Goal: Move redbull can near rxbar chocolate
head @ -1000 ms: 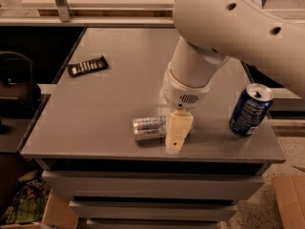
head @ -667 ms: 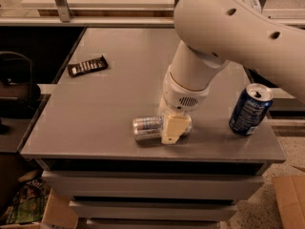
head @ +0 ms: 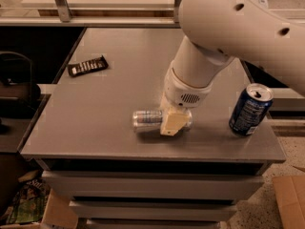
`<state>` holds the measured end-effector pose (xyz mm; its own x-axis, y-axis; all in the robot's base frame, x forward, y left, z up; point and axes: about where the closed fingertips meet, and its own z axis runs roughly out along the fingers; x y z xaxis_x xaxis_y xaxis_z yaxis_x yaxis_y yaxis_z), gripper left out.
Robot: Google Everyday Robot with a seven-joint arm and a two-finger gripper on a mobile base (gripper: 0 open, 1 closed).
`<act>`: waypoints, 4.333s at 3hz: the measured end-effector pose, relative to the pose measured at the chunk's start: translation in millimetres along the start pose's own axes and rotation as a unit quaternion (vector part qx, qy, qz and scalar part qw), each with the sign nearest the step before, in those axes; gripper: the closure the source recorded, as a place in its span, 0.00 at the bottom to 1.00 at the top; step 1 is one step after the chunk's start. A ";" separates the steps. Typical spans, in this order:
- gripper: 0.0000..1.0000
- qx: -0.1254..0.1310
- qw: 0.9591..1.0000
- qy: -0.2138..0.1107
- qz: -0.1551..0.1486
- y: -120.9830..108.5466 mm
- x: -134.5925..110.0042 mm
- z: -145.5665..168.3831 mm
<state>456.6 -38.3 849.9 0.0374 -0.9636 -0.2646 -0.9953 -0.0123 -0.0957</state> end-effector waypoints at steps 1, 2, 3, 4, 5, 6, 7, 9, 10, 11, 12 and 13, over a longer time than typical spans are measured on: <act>1.00 0.028 1.000 -0.007 -0.004 -18.6 0.3 -29.4; 1.00 0.028 1.000 -0.007 -0.004 -18.6 0.2 -29.4; 1.00 0.036 0.999 -0.003 -0.020 -23.5 -4.6 -29.7; 1.00 0.045 0.996 0.002 -0.078 -51.3 -16.5 -27.0; 1.00 0.059 0.988 0.003 -0.143 -82.2 -32.9 -28.5; 1.00 0.071 0.977 0.006 -0.201 -113.9 -55.4 -27.6; 1.00 0.074 0.969 0.012 -0.234 -141.9 -75.4 -21.9; 1.00 0.068 0.957 -0.001 -0.281 -186.9 -107.7 5.7; 1.00 0.061 0.949 -0.014 -0.309 -195.3 -122.3 18.6; 1.00 0.056 0.942 -0.027 -0.330 -199.5 -133.4 27.7; 1.00 0.051 0.937 -0.038 -0.343 -203.2 -144.1 36.8; 1.00 0.045 0.936 -0.048 -0.346 -207.6 -152.5 45.4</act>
Offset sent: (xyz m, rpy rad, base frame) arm 0.0128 -0.0075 0.0226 0.0093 -0.0421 -0.0041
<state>661.6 123.3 866.6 0.6829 -0.7045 -0.1932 -0.7181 -0.5987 -0.3549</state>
